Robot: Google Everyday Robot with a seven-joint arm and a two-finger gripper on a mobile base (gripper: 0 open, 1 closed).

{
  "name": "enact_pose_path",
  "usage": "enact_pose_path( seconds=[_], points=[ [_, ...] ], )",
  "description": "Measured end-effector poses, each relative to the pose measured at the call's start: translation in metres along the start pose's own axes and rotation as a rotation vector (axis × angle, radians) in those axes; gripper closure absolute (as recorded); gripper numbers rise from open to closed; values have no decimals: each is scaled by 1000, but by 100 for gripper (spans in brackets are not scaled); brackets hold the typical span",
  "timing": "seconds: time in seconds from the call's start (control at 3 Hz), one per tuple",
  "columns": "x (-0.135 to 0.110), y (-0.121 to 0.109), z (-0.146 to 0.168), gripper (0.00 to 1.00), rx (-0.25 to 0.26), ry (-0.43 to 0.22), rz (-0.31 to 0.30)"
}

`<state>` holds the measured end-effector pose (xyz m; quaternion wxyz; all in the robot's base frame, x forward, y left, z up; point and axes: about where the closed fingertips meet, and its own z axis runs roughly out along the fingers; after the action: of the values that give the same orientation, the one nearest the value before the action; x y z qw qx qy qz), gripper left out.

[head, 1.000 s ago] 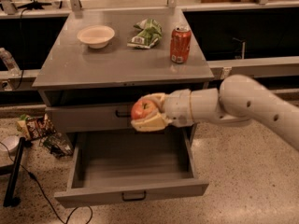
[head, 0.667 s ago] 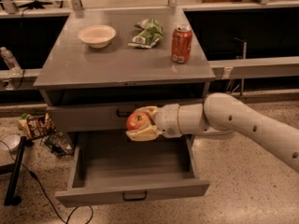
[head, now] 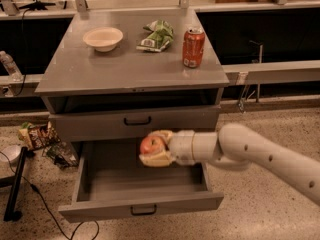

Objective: Place apple into middle drawer

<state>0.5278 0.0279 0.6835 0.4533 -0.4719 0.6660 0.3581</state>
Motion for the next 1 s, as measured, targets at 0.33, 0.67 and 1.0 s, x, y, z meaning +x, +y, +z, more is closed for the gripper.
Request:
enact_pose_path(
  seconds=[0.33,0.67,1.0],
  points=[
    [71,0,12,100,1,-6,40],
    [125,-10,27,100,-10,-7,39],
    [162,-28,47,100,-40,23,14]
  ],
)
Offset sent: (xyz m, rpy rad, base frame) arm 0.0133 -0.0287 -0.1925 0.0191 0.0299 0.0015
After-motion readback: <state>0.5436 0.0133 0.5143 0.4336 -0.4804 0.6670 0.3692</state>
